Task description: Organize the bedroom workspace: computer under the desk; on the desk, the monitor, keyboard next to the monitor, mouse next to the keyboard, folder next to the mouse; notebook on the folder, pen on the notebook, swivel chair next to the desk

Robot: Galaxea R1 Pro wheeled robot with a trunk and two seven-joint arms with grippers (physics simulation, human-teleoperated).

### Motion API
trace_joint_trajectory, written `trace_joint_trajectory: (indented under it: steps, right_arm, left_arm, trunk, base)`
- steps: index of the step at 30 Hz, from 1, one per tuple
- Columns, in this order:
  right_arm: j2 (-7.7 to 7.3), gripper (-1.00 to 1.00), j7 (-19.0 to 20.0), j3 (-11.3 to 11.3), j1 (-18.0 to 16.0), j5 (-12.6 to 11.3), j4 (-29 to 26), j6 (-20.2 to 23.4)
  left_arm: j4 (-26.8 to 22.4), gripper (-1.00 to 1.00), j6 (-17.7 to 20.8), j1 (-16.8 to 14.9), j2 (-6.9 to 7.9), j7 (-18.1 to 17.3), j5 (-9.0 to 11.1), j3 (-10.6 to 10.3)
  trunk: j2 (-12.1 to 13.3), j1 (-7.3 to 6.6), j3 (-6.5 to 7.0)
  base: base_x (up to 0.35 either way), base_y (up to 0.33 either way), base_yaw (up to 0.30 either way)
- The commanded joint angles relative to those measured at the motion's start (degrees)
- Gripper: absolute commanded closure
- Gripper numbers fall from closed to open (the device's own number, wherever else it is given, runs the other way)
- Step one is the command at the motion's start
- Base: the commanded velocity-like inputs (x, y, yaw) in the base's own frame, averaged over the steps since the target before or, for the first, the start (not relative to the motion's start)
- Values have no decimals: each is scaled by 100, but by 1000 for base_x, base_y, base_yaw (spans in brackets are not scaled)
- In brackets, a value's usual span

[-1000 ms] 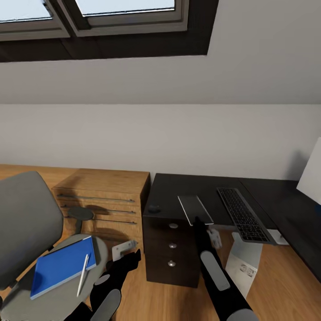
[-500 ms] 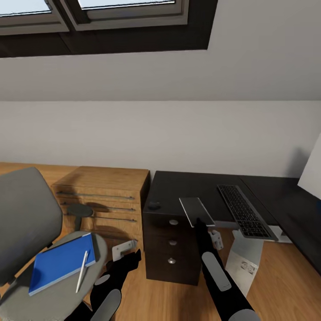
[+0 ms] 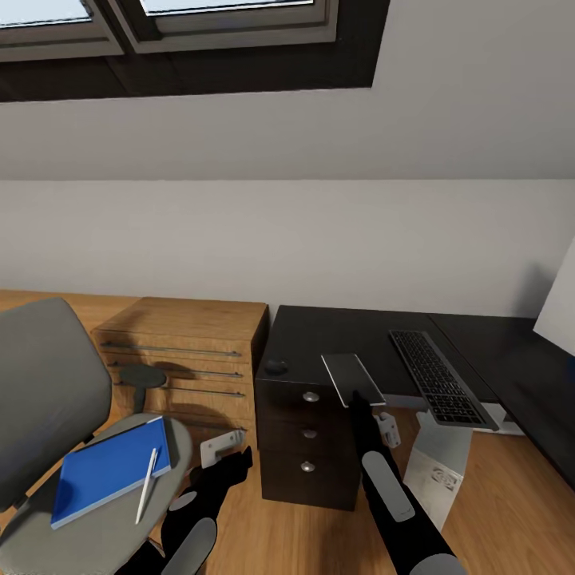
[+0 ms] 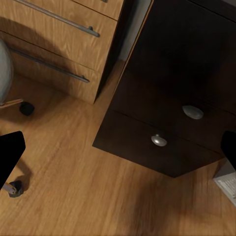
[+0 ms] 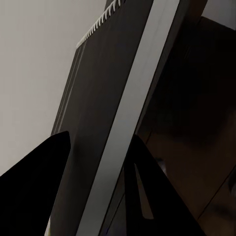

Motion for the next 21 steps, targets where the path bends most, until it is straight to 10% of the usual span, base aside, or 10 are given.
trace_joint_trajectory:
  steps: [1, 21]
  right_arm:
    - [-4, 100, -28, 20, -4, -39, -6, -36]
    - [-4, 100, -28, 19, -2, -38, 2, -45]
  left_arm:
    - [-7, -100, 16, -7, 6, 39, 26, -15]
    - [-125, -100, 33, 63, 7, 34, 28, -47]
  trunk:
    - [-3, 0, -6]
    - [-3, 0, -6]
  base:
    - [0, 0, 0]
    - [47, 0, 0]
